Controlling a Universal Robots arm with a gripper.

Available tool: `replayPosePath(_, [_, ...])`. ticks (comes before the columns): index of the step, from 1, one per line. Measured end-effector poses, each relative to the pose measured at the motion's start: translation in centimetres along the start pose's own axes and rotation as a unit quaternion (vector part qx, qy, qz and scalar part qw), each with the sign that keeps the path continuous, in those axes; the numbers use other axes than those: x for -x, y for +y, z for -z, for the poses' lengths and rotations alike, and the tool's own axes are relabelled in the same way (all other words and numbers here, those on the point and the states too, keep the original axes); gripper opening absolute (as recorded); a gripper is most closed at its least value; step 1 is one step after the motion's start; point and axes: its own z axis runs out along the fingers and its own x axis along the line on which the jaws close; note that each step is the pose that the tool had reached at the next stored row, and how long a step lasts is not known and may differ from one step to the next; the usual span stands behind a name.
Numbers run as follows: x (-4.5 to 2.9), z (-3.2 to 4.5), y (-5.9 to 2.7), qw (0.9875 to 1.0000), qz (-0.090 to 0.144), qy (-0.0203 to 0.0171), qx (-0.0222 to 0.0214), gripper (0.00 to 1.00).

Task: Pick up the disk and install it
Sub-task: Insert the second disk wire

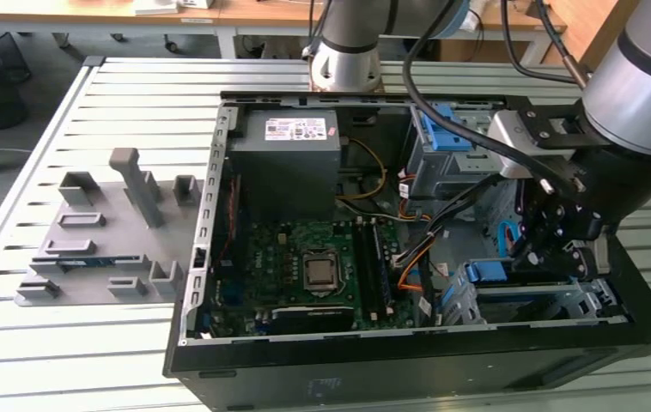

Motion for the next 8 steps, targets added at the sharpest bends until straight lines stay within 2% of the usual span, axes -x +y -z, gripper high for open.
replayPosePath(8, [-0.06, -0.23, 0.00, 1.0000, 0.000, -0.0001, 0.0000, 0.16])
